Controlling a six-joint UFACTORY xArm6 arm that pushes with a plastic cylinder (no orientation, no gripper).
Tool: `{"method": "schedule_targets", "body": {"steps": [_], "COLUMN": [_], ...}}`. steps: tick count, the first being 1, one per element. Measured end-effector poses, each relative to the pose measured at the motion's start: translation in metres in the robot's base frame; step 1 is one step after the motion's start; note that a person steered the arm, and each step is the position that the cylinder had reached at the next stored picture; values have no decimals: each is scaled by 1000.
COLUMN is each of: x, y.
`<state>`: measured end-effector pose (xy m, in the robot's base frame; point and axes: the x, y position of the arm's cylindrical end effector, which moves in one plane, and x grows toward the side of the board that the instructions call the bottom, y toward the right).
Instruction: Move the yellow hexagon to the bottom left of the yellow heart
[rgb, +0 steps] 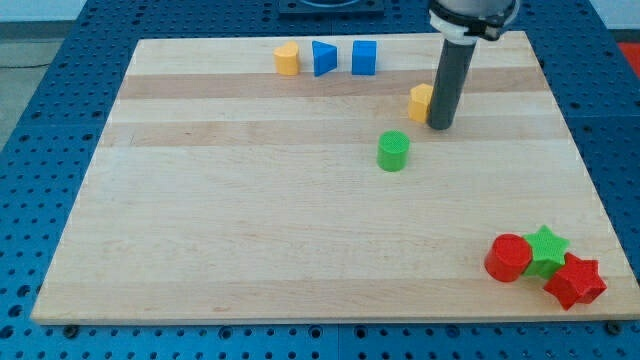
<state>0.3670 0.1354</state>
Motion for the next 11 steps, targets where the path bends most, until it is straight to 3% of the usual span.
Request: {"method": "schedule_targets", "body": {"steps": [1, 4, 7, 9, 11], "x": [-15, -49, -50, -9, -20], "y": [-23, -13, -170, -214, -252]}}
